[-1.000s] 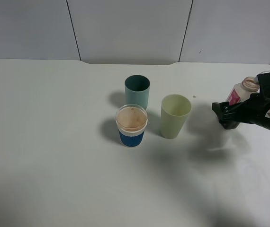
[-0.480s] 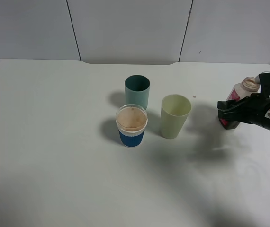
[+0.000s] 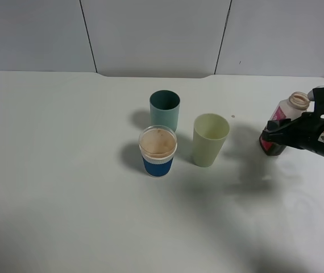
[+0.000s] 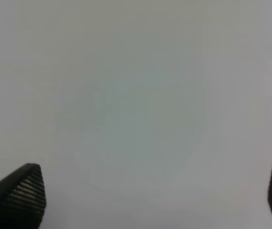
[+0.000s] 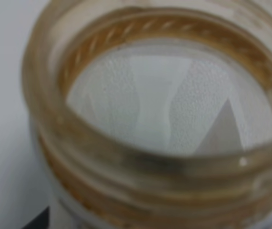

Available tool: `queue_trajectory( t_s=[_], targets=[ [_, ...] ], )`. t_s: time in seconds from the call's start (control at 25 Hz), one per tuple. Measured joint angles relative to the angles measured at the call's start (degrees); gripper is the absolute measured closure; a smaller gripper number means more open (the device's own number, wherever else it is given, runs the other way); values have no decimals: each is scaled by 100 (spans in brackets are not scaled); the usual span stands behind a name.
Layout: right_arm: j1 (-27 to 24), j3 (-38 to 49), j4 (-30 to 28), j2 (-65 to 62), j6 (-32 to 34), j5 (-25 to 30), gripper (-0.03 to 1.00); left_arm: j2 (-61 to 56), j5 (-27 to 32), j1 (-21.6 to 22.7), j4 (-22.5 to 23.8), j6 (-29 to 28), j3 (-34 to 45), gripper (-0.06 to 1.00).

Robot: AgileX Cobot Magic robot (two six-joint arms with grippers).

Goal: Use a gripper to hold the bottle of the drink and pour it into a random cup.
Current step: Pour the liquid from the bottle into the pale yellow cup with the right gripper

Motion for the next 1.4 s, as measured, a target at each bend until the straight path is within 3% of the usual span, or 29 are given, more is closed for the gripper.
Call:
queue_trajectory(
  t_s=[0.16,0.56,0.88,1.12,1.24,1.4],
  targets=[
    [0,-6,6,-56,491,97,57,0,0,0,0,0,0,2],
    [0,-203,-447,-1087,2153,1571,57,0,0,0,0,0,0,2],
    [135,-1095,-2779,-1687,4763,3168,57,0,0,0,0,0,0,2],
    [1078,-1880,-5452,-1734,7077,4712,57,0,0,0,0,0,0,2],
    [1558,-2151,-6066,-1734,7459,5281,58,0,0,0,0,0,0,2],
    [1931,-2323,-6638,-1729,7524,5586,58,0,0,0,0,0,0,2]
  ],
)
